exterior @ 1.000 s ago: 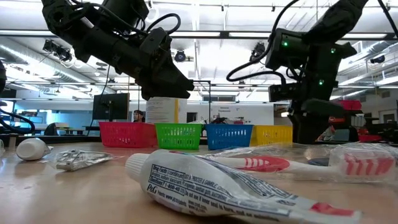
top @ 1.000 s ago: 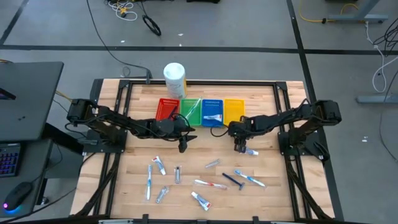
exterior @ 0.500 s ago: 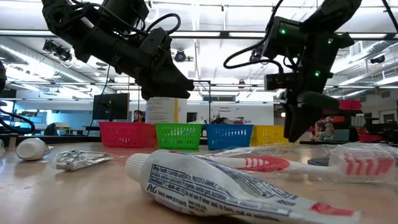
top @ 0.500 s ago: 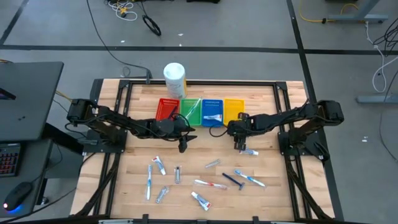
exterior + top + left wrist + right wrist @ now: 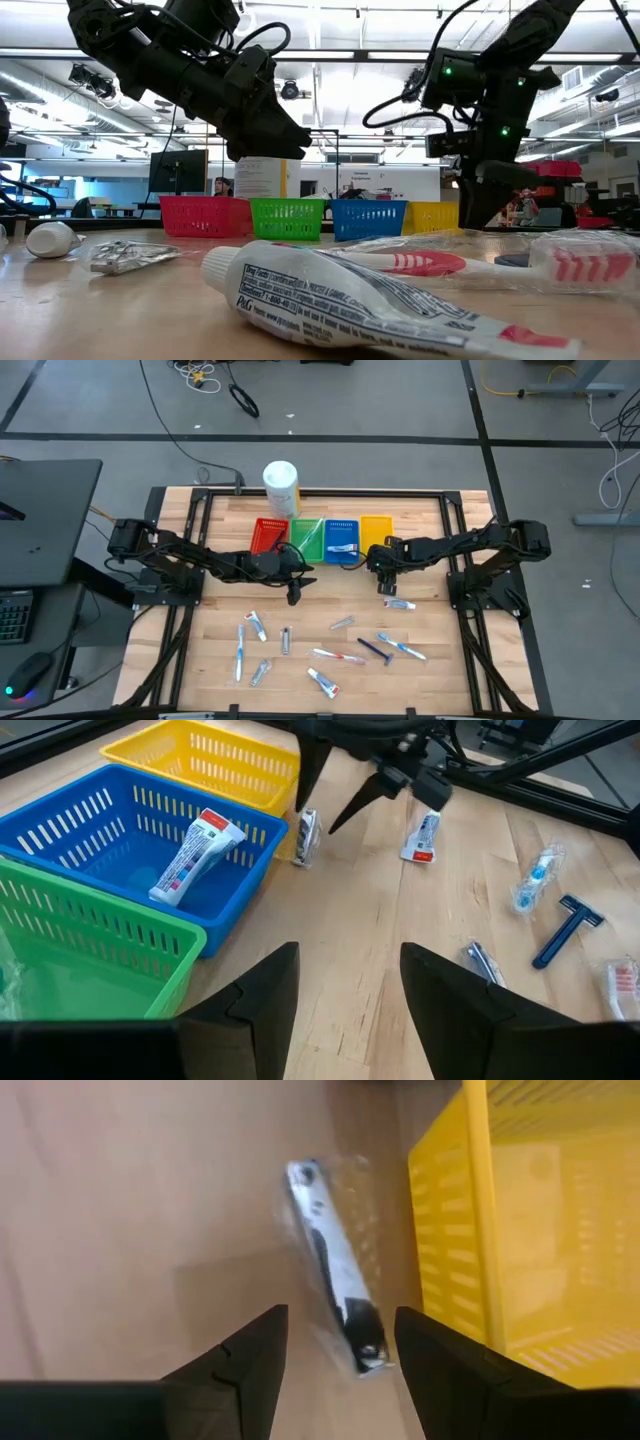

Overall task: Pick & Place Travel size toiletries
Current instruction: Put the silver nail cutter into the yellow bin

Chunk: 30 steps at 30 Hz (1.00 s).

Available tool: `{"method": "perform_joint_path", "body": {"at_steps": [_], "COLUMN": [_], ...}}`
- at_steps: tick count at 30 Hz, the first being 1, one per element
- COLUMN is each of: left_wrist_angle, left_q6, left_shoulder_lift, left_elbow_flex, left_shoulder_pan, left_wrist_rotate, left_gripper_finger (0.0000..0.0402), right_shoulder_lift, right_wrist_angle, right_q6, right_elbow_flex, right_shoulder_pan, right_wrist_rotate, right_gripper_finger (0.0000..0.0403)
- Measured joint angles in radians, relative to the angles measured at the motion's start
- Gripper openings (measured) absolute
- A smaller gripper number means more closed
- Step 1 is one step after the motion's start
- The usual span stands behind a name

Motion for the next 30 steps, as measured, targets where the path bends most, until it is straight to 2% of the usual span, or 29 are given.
{"method": "perform_joint_path", "body": {"at_steps": [6,11,14,22,26,30], "left_wrist_angle": [-0.001,0.0,0.0,0.0,0.0,0.0], "left_q6": [0.0,0.0,0.0,0.0,0.0,0.0], "left_shoulder_lift": [0.0,0.0,0.0,0.0,0.0,0.0], "left_elbow_flex": [0.0,0.0,0.0,0.0,0.0,0.0], "left_shoulder_pan": [0.0,0.0,0.0,0.0,0.0,0.0], "left_wrist_rotate": [0.0,0.0,0.0,0.0,0.0,0.004], "left_gripper_finger": [0.0185,0.0185,0.0185,0.0185,0.0185,0.0185], "right_shoulder_lift": [0.0,-0.001,-0.001,-0.002,-0.002,-0.011], "right_wrist_angle": [0.094,0.099,0.097,0.069,0.068,0.068], "right_q6": [-0.065,-0.075,-0.076,-0.098,-0.098,-0.085], "right_elbow_flex": [-0.055,-0.061,-0.061,-0.061,-0.061,-0.06], "right_shoulder_pan": [-0.02,-0.021,-0.021,-0.038,-0.033,-0.008], "right_wrist_rotate": [-0.024,-0.024,-0.032,-0.024,-0.042,-0.106], "right_gripper_finger": [0.0197,0.0194,0.0168,0.0056,0.0053,0.0053]}}
